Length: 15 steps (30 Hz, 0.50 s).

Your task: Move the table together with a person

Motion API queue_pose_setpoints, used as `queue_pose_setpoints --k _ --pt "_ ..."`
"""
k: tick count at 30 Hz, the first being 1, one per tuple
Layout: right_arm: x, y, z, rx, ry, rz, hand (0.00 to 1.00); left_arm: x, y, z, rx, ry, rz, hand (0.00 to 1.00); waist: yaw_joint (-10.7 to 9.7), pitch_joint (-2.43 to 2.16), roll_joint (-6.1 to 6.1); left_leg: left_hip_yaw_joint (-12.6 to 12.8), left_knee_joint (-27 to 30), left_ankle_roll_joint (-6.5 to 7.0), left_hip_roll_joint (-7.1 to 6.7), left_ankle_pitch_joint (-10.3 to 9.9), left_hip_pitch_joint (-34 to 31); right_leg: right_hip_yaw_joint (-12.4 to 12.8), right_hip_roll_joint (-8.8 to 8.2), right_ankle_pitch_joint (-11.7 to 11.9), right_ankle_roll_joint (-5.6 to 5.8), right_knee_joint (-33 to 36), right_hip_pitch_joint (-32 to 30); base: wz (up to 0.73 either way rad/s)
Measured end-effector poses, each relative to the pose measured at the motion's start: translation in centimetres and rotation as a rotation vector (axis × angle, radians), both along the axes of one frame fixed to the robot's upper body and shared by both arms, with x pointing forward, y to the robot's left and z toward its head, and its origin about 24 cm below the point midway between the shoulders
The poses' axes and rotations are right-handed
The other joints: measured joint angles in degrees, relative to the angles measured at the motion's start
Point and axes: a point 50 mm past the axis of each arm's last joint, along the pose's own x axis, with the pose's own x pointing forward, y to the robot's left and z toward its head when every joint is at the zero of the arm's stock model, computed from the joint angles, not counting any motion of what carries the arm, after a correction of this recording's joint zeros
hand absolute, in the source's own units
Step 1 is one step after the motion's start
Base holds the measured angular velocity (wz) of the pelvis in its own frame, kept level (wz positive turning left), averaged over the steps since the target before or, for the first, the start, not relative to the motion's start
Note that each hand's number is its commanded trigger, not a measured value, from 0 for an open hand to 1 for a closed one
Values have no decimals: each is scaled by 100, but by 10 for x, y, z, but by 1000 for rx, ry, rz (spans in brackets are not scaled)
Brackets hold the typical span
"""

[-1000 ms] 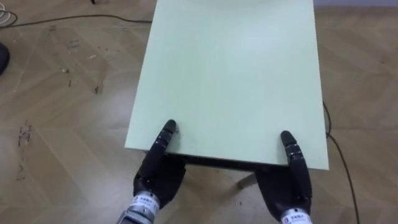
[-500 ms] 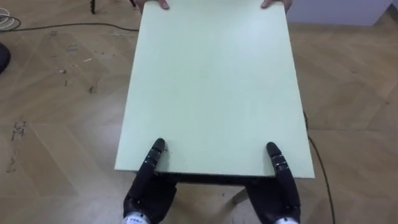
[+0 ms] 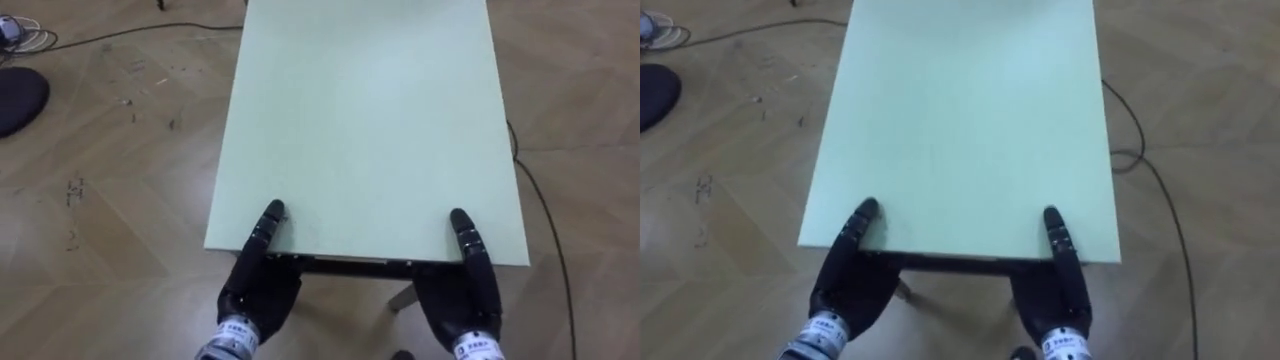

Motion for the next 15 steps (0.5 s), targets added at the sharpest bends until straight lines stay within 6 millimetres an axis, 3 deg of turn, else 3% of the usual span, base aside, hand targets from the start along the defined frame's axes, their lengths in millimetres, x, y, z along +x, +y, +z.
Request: queue_pose_setpoints --k 2,4,5,6,8,9,10,14,15 --pt "-5 -1 -2 0 15 -2 100 -2 0 -3 1 8 -9 100 -119 -14 -41 -9 141 157 -131 26 -143 -26 -120 246 116 -203 63 31" --pt "-10 -3 -5 1 32 -7 100 -4 -2 -6 -2 22 -23 100 -142 -12 -48 -62 447 358 -203 -41 -302 125 -180 492 435 -309 92 15" --pt "-10 -3 -5 3 35 -8 100 -4 -1 -6 -2 23 -25 100 -145 -12 -50 -73 527 403 -207 -69 -351 131 -204 520 554 -309 91 14" --pt "-12 -4 -6 9 42 -15 100 -4 -2 -6 0 25 -31 100 -159 -12 -46 -89 660 501 -214 -116 -430 153 -267 557 757 -238 84 27" --pt "-16 -6 -8 9 56 -27 100 -5 -2 -8 9 31 -40 100 -250 -8 -21 -187 806 635 -224 -156 -516 561 -253 481 688 296 35 43" --pt "-19 -7 -9 11 64 -34 100 -6 -3 -8 11 33 -49 100 -292 -7 -3 -186 803 658 -211 -129 -523 858 -259 342 598 766 -14 53" --pt "-21 -8 -10 16 71 -45 100 -6 -5 -8 16 35 -56 100 -314 -13 11 -122 794 642 -152 -113 -519 1085 -253 104 612 1202 -16 49" --pt "-22 -8 -10 11 72 -52 100 -9 -5 -9 22 41 -55 100 -218 -13 90 86 746 673 -73 -68 -512 1388 -141 -490 584 1805 102 12" --pt "-22 -7 -10 9 72 -48 100 -10 -3 -10 23 41 -51 100 -214 -24 82 178 662 654 -73 -25 -483 1454 -123 -739 601 1913 205 9"
